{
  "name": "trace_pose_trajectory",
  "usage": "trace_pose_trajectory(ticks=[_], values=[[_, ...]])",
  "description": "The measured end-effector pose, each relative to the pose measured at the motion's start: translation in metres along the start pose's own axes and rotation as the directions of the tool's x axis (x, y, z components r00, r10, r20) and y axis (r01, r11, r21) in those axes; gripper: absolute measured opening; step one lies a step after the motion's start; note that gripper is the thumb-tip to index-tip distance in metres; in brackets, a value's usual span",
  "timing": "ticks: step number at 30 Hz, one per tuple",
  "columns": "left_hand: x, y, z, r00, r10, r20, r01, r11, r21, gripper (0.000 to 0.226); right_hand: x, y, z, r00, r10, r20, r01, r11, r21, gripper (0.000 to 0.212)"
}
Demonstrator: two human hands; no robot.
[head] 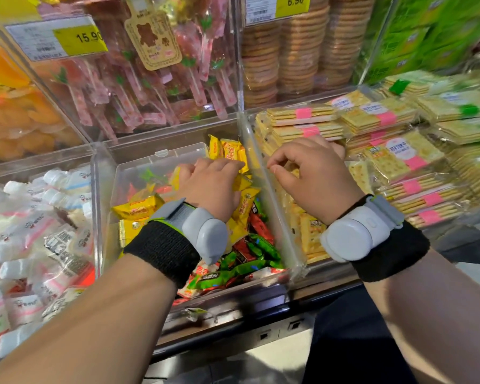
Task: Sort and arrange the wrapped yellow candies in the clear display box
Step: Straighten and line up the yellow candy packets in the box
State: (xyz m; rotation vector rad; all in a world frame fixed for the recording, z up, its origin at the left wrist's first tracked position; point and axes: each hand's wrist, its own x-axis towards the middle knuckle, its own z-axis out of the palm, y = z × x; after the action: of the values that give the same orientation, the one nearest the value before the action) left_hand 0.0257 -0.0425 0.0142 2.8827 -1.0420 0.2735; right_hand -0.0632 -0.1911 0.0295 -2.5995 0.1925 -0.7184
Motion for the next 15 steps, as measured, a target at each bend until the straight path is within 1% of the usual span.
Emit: trace_pose_trajectory(ticks=[3,8,12,15], values=[[0.0024,0.0034,0.0011,1.000,-0.017,0.021,0.017,1.000,0.024,0.048,-0.0021,0.0017,0.0000,1.000,-0.005,0.011,0.005,1.000,-0.011,0.009],[0.0024,0.0064,0.0023,1.000,-0.027,-0.002,0.027,0.999,0.042,0.037,-0.0047,0.0029,-0.0006,1.000,-0.009,-0.007,0.009,1.000,0.002,0.008],[0.0008,0.0057,0.0029,1.000,-0.009,-0.018,0.010,0.999,0.049,0.024,-0.0052,0.0031,-0.0004,1.000,-0.012,-0.008,0.012,1.000,-0.002,0.008],[-0.0002,0.0053,0.0006,0.999,0.011,-0.043,-0.009,0.999,0.051,0.019,-0.0057,0.0031,-0.0003,1.000,-0.009,-0.006,0.008,1.000,-0.001,0.008]])
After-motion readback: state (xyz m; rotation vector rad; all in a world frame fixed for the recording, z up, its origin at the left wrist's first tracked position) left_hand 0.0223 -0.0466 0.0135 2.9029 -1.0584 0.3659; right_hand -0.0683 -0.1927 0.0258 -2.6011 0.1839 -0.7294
